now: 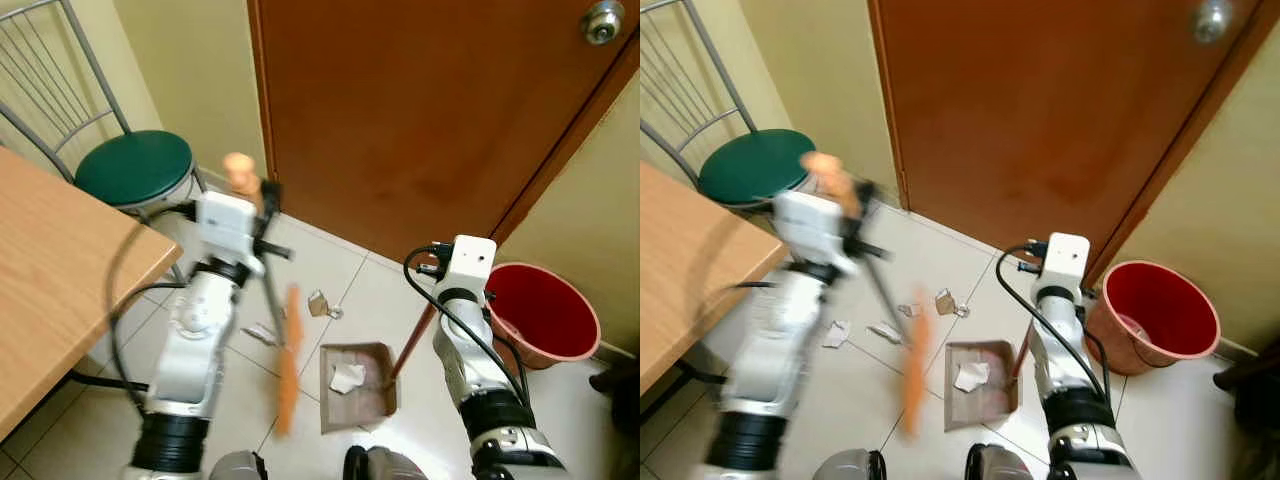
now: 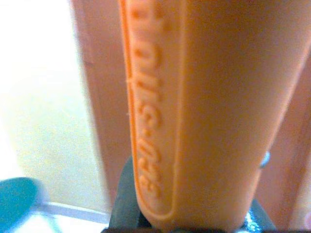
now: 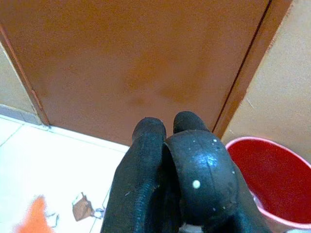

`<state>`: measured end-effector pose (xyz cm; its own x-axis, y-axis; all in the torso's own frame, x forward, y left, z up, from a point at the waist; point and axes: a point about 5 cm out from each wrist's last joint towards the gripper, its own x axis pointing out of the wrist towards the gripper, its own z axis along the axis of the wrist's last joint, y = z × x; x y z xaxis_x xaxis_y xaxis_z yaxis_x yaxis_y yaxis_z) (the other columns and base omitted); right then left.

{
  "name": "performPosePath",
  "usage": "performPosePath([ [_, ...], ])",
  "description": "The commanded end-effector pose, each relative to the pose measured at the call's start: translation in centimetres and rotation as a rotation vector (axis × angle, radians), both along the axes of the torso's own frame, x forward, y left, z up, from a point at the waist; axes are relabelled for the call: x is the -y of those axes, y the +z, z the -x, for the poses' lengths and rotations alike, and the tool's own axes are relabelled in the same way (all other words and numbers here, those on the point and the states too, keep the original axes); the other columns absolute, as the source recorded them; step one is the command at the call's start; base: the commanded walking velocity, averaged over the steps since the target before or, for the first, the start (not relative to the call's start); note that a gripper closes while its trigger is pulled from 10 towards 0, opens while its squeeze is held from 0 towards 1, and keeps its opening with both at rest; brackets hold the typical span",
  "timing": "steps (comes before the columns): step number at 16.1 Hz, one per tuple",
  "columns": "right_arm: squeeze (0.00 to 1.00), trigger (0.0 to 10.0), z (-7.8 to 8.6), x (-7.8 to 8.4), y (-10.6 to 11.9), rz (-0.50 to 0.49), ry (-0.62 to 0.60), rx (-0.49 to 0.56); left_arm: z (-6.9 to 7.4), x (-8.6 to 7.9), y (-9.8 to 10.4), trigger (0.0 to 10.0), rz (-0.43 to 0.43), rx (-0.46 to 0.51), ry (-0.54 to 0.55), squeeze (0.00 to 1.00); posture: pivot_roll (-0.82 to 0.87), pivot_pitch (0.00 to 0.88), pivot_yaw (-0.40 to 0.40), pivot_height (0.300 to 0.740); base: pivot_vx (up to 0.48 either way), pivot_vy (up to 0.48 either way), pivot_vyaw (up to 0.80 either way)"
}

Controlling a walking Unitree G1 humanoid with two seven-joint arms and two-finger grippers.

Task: Sweep floor

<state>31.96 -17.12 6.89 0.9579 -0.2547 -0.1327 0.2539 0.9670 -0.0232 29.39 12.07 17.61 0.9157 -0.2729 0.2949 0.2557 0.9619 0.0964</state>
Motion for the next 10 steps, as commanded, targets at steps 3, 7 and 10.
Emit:
performPosePath([
  [3,0.0,10.0,0.8,2.3,0.1,0.02,-0.045,0.003,1.0,-2.8,-0.6,10.0,-0.002,-0.004,0.094,0.0,0.04,0.058,-0.018,0.74,0.0,0.0,0.0],
  [7,0.0,10.0,2.4,4.3,-0.7,-0.005,-0.085,-0.017,2.7,-2.8,-3.5,10.0,-0.04,-0.109,0.075,0.0,0.03,0.034,-0.018,0.74,0.0,0.0,0.0],
  [10,0.0,10.0,3.9,5.1,-1.7,-0.114,-0.131,-0.041,3.9,-2.9,-6.2,10.0,-0.065,-0.194,0.081,0.0,0.02,0.0,-0.006,0.74,0.0,0.0,0.0],
])
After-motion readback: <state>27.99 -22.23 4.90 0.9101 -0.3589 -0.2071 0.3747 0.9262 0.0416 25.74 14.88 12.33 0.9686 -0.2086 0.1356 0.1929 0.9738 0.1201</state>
